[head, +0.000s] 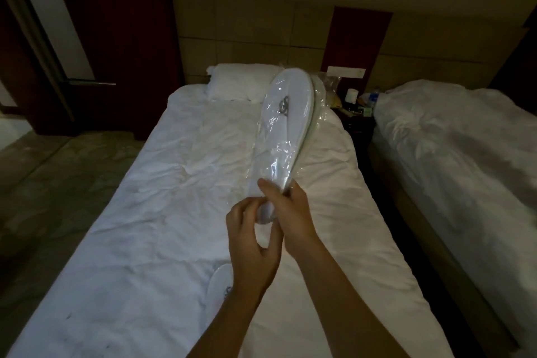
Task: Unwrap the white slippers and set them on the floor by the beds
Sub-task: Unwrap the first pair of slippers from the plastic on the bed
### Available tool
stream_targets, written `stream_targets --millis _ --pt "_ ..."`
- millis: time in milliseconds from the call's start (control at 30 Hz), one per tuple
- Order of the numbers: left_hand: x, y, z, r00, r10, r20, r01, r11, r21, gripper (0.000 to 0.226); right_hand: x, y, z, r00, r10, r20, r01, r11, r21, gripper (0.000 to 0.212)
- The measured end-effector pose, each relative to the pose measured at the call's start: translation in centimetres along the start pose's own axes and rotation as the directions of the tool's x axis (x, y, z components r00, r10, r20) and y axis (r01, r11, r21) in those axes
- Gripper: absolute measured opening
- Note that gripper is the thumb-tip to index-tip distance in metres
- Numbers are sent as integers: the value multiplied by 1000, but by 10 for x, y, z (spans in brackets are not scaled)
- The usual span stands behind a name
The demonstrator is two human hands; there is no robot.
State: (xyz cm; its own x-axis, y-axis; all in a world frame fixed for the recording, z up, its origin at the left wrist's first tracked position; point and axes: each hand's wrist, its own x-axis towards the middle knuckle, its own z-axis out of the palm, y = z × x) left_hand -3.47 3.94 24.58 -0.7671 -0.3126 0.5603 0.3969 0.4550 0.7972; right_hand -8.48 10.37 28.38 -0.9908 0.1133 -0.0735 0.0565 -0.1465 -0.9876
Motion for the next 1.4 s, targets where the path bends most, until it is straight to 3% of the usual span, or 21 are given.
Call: stream_targets --millis 67,167,267,400,633,867,1000,1267,1400 --pt "2 -2 -5 997 -63 -51 57 993 -107 23 1 -1 -2 999 -14 46 12 999 39 16" --pt "13 -8 -12 904 -408 -128 363 891 -274 3 1 -6 0 993 -19 116 15 999 36 21" --pt "26 -21 -20 787 -610 -92 552 763 -337 36 3 -11 3 983 -19 185 7 998 66 20" --pt "27 -25 -29 810 -583 -66 540 785 -304 48 6 -9 6 969 -28 247 20 999 36 29" --pt "28 -32 -35 782 -617 91 588 680 -438 33 13 -6 11 976 -12 219 -9 996 93 37" --pt "29 -31 -38 822 -564 75 523 697 -491 16 20 -3 9 978 4 209 -40 984 171 35" --pt "33 -35 -43 751 -652 106 585 582 -565 29 23 0 6 982 28 189 -66 979 193 34" --pt "50 -40 -46 621 -777 104 681 468 -563 47 22 -1 5 972 18 234 -67 977 200 33" --pt "53 -44 -45 586 -803 110 700 433 -567 42 20 -3 7 960 -2 279 -42 988 151 41"
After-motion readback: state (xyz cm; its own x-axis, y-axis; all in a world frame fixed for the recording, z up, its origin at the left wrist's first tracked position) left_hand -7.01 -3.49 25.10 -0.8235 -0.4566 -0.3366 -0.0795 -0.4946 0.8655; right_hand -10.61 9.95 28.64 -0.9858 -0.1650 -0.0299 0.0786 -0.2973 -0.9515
